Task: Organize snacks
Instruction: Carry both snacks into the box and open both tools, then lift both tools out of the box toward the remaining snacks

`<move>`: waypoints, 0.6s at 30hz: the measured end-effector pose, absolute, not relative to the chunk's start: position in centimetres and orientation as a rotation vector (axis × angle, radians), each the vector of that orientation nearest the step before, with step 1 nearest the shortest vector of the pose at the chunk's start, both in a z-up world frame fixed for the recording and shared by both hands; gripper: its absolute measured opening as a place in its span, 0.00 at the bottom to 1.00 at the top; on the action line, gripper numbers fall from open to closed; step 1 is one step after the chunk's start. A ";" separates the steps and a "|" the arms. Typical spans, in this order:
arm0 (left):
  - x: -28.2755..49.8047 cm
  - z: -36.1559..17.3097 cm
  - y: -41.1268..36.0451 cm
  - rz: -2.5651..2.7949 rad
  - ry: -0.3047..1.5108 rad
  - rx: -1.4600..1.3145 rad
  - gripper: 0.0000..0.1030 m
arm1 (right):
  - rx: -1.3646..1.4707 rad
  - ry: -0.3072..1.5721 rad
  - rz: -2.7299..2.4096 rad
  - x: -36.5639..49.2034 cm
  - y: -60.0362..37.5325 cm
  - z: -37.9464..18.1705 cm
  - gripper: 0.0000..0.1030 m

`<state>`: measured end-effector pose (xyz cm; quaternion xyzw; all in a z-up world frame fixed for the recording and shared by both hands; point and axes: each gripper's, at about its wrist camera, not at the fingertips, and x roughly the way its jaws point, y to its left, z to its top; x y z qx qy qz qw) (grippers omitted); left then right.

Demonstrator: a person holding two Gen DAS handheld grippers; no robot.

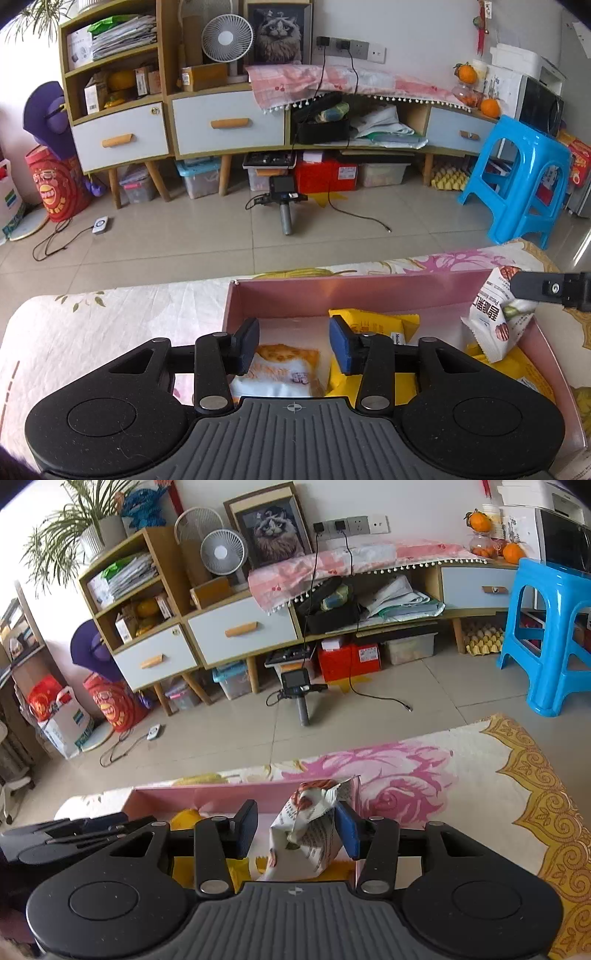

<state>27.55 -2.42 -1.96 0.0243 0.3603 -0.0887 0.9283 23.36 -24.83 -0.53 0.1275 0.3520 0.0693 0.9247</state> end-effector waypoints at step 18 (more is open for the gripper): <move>23.5 0.3 -1.9 -0.206 0.733 0.062 0.74 | 0.236 0.708 0.144 21.5 -25.3 1.8 0.69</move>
